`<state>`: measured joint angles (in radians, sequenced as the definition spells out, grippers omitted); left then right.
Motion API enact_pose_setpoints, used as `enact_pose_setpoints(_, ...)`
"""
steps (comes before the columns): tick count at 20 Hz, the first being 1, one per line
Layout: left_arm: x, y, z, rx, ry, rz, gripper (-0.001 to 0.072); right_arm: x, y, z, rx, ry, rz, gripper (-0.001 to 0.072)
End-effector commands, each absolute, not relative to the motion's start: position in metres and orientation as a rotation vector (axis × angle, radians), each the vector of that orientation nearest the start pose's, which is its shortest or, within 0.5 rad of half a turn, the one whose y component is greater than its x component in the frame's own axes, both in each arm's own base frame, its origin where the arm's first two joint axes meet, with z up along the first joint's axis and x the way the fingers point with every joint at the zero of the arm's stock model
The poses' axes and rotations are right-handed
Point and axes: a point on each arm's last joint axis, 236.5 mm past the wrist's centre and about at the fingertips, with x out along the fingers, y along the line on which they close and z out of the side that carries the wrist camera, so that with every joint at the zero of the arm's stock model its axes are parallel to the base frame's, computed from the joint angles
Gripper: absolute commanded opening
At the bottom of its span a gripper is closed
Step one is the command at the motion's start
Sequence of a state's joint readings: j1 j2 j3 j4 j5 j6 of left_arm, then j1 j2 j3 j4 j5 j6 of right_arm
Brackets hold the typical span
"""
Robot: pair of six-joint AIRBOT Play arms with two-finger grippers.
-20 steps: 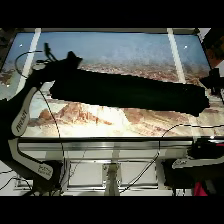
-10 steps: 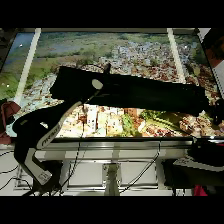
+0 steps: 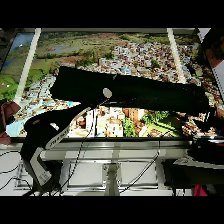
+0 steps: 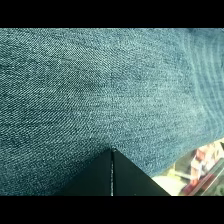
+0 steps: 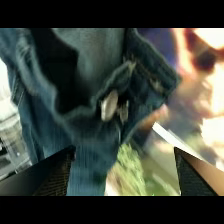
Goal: Fold the clothes and pants, and hang the long-sleeved shirts on hangers.
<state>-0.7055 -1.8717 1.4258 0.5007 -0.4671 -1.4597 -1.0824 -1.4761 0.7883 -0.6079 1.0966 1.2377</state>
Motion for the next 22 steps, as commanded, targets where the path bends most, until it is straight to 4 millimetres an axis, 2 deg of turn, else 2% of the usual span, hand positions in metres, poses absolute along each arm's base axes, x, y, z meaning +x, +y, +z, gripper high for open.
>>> enact_pose_setpoints(1,0.399,-0.465,-0.055,-0.746,1.152,-0.639,0.0013,0.317,-0.199,-0.102,1.448,0.844,-0.389,0.0675)
enact_pose_setpoints(4,0.402,-0.467,-0.064,-0.815,1.171,-0.605,0.0013,0.329,-0.209,-0.110,1.381,0.812,-0.458,0.0654)
enact_pose_setpoints(5,0.404,-0.467,-0.068,-0.850,1.178,-0.587,0.0013,0.331,-0.210,-0.111,1.367,0.808,-0.467,0.0541)
enact_pose_setpoints(7,0.406,-0.469,-0.074,-0.876,1.189,-0.572,0.0013,0.334,-0.209,-0.111,1.355,0.808,-0.469,0.0189)
enact_pose_setpoints(8,0.406,-0.469,-0.077,-0.876,1.193,-0.569,0.0013,0.335,-0.208,-0.110,1.361,0.804,-0.464,0.0061)
enact_pose_setpoints(11,0.406,-0.469,-0.082,-0.873,1.200,-0.564,0.0013,0.343,-0.205,-0.092,1.330,0.809,-0.385,0.0059)
enact_pose_setpoints(14,0.408,-0.470,-0.077,-0.868,1.187,-0.576,0.0013,0.363,-0.194,-0.043,1.297,0.800,-0.226,0.0058)
enact_pose_setpoints(17,0.422,-0.470,-0.047,-0.806,1.106,-0.639,0.0012,0.400,-0.167,0.014,1.218,0.780,-0.068,0.0058)
enact_pose_setpoints(19,0.423,-0.464,-0.032,-0.747,1.093,-0.680,0.0012,0.431,-0.129,0.042,1.160,0.803,0.031,0.0057)
enact_pose_setpoints(21,0.423,-0.455,-0.018,-0.723,1.098,-0.708,0.0012,0.466,-0.067,0.067,1.056,0.820,0.149,0.0056)
enact_pose_setpoints(22,0.431,-0.446,-0.007,-0.700,1.061,-0.706,0.0012,0.483,-0.028,0.078,1.003,0.827,0.209,0.0056)
